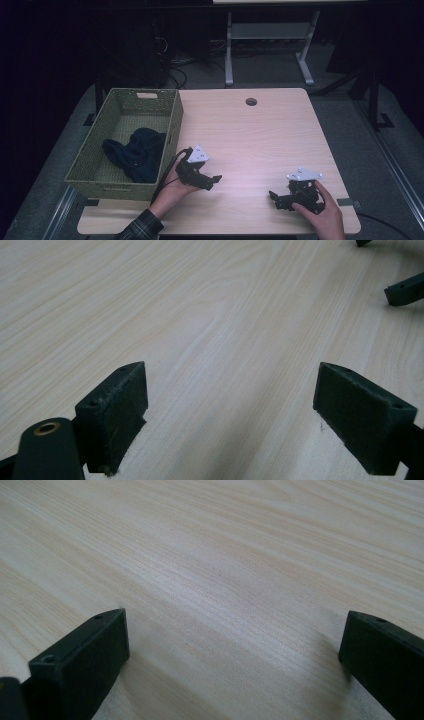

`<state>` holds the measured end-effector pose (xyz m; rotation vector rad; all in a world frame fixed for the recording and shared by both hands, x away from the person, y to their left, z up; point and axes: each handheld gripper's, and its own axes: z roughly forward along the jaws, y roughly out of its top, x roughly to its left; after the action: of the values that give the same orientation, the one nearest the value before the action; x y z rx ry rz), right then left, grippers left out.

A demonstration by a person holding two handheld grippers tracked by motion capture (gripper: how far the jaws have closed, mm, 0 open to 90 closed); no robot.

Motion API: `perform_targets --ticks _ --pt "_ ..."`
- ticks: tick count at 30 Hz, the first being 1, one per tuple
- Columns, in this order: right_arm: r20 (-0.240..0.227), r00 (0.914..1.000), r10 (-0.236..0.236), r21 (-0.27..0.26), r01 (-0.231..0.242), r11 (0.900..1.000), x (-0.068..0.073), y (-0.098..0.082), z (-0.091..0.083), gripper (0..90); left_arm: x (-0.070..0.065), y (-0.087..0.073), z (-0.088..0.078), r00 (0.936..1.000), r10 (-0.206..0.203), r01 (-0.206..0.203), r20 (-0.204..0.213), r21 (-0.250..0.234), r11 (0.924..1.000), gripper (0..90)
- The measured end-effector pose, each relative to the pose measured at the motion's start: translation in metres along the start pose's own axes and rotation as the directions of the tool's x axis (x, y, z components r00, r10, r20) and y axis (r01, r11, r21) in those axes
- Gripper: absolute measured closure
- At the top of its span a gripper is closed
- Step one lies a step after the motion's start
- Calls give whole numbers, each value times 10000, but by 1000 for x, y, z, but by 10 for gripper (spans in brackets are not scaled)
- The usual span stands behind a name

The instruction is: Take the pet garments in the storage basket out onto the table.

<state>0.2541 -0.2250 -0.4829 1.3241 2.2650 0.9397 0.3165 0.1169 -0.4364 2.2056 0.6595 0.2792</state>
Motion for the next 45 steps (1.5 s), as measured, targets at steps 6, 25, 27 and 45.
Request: perform_targets --ticks 6,25,27,45 --pt "-3 10000 -3 1 3 10000 0 0 0 0 1 3 -2 10000 -7 8 96 -66 10000 138" --pt "-21 10000 -14 7 14 10000 0 0 0 0 3 12 -9 9998 -84 83 175 67 9999 137" --pt "-19 10000 -13 6 13 10000 0 0 0 0 3 14 -10 9999 -80 79 149 36 10000 138" --pt "43 10000 28 2 -28 10000 0 1 1 0 6 27 -21 9978 -212 228 621 -252 9994 139"
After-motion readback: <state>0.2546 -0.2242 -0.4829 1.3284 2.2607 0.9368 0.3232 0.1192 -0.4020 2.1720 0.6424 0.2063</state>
